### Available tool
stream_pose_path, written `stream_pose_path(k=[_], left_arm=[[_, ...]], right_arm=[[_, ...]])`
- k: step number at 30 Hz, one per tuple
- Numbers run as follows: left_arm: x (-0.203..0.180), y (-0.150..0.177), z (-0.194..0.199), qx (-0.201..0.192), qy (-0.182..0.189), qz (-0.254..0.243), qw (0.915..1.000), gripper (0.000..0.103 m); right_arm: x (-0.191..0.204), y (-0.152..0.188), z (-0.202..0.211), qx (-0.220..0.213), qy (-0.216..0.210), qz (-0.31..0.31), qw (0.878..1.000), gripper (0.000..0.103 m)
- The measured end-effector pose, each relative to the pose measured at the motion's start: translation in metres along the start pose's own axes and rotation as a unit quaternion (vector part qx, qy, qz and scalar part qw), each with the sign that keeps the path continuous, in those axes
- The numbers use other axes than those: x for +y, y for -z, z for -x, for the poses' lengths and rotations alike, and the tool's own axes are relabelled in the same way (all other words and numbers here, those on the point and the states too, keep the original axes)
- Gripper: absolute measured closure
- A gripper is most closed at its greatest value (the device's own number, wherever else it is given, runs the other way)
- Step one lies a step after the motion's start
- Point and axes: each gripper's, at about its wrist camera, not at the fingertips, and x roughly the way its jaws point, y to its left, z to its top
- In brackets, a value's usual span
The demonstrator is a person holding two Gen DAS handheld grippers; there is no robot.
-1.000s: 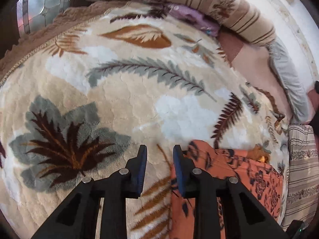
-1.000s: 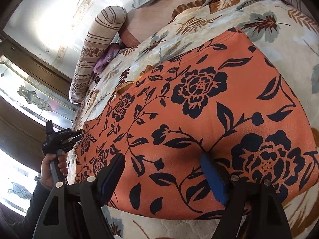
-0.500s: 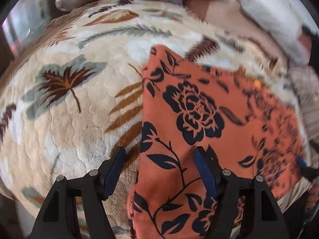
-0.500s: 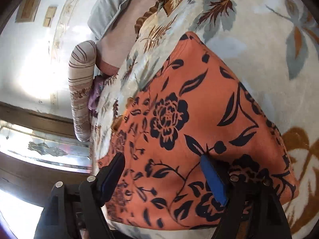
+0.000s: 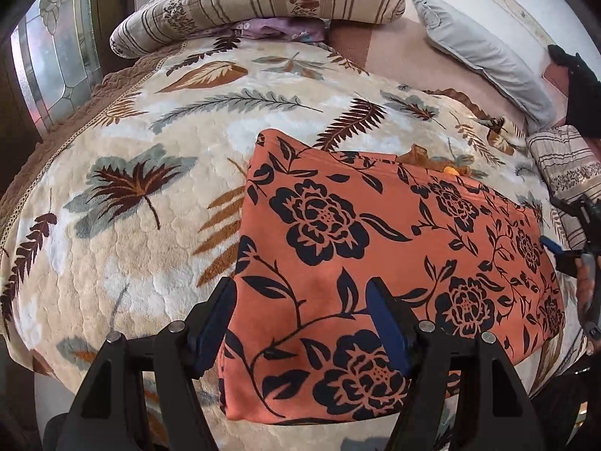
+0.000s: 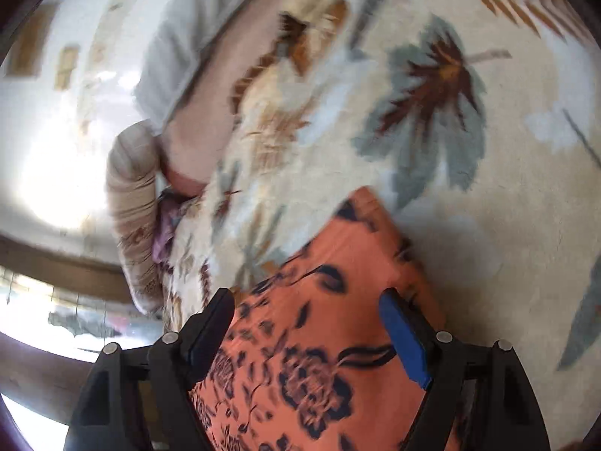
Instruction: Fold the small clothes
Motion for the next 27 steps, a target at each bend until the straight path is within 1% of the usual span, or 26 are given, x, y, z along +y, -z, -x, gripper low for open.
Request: stream_pose_path(k=[2, 5, 8, 10, 11, 12, 13, 14, 16, 18, 20, 21, 22, 23, 24, 26, 27], left_arm=[[-0.004, 0.002, 0.001, 0.001, -0.002, -0.008, 1.0, 0.031], [-0.008, 0.006, 0.008, -0.002, 0.002, -0.012, 0.9999, 0.031], [-0.01, 0.009, 0.017, -0.009, 0.006, -0.016, 0.9998, 0.031], [-0.013, 0.013, 0.022, -0.01, 0.005, -0.02, 0.9997, 0.031], [-0.014, 0.014, 0.025, -0.01, 0.007, -0.021, 0.9997, 0.031], [-0.015, 0.016, 0.027, -0.008, 0.008, -0.022, 0.9997, 0.031], [-0.016, 0.018, 0.029, -0.008, 0.008, -0.024, 0.9997, 0.031], [-0.016, 0.02, 0.033, -0.01, 0.008, -0.026, 0.9996, 0.031], [-0.018, 0.023, 0.039, -0.018, 0.007, -0.028, 0.9994, 0.031], [-0.02, 0.025, 0.041, -0.017, 0.01, -0.026, 0.9995, 0.03], [-0.023, 0.027, 0.041, -0.016, 0.015, -0.029, 0.9993, 0.03], [-0.024, 0.028, 0.04, -0.014, 0.015, -0.031, 0.9993, 0.03], [-0.025, 0.03, 0.038, -0.009, 0.014, -0.034, 0.9993, 0.03], [-0.026, 0.032, 0.037, -0.006, 0.014, -0.038, 0.9992, 0.03], [-0.025, 0.034, 0.037, -0.007, 0.012, -0.04, 0.9991, 0.03], [-0.024, 0.037, 0.035, -0.007, 0.004, -0.035, 0.9994, 0.03], [-0.024, 0.038, 0.033, -0.003, 0.006, -0.03, 0.9995, 0.03]], right_arm=[[0.018, 0.021, 0.014, 0.007, -0.009, 0.031, 0.999, 0.021], [0.029, 0.066, 0.036, 0.011, -0.017, 0.047, 0.999, 0.021], [0.023, 0.104, 0.046, 0.028, -0.011, 0.053, 0.998, 0.021], [0.01, 0.123, 0.041, 0.044, 0.011, 0.063, 0.997, 0.021], [-0.003, 0.125, 0.036, 0.052, 0.037, 0.057, 0.996, 0.021], [-0.014, 0.126, 0.034, 0.053, 0.046, 0.039, 0.997, 0.022], [-0.017, 0.127, 0.04, 0.041, 0.033, 0.029, 0.998, 0.022], [-0.014, 0.128, 0.048, 0.031, 0.03, 0.022, 0.999, 0.021], [0.002, 0.133, 0.064, 0.017, 0.008, 0.048, 0.999, 0.021], [0.012, 0.138, 0.071, 0.011, 0.0, 0.078, 0.997, 0.016], [0.005, 0.136, 0.061, 0.017, 0.022, 0.082, 0.996, 0.011], [-0.009, 0.132, 0.05, 0.027, 0.055, 0.071, 0.996, 0.011], [-0.023, 0.13, 0.043, 0.035, 0.057, 0.044, 0.997, 0.014], [-0.026, 0.13, 0.051, 0.013, 0.035, 0.025, 0.999, 0.014], [-0.022, 0.132, 0.063, 0.0, 0.023, 0.017, 1.0, 0.014], [-0.011, 0.138, 0.083, -0.022, 0.016, 0.04, 0.999, 0.014], [-0.009, 0.143, 0.092, -0.033, 0.018, 0.046, 0.998, 0.014]])
